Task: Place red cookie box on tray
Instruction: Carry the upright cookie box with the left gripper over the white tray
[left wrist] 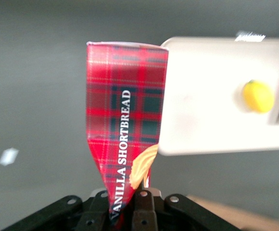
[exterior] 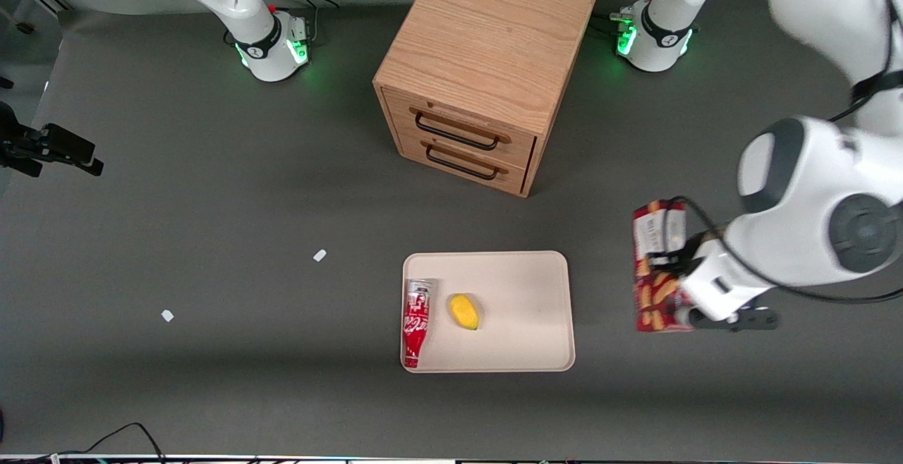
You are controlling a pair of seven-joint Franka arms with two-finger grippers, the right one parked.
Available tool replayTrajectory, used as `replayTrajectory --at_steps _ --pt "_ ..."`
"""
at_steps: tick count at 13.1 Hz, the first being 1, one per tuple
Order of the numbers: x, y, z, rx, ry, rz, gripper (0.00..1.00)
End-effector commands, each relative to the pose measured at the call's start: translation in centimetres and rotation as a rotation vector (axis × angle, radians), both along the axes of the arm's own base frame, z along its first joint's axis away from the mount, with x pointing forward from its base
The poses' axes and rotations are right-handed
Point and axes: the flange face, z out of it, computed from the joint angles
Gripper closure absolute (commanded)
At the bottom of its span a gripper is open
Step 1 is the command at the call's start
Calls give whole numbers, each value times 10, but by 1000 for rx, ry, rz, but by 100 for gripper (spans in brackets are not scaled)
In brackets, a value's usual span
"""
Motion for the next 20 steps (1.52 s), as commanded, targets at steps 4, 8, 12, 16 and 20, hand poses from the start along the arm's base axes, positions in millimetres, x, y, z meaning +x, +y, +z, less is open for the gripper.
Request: replayTrajectory --at_steps 4,8,12,16,20 --pt "17 -79 -93 24 -63 15 100" --pt "13 -107 -163 80 -66 20 100" --pt "5 -113 -195 127 -42 -15 100" --pt "4 -116 -207 111 -68 -9 100" --pt "8 -117 -207 109 -122 -7 0"
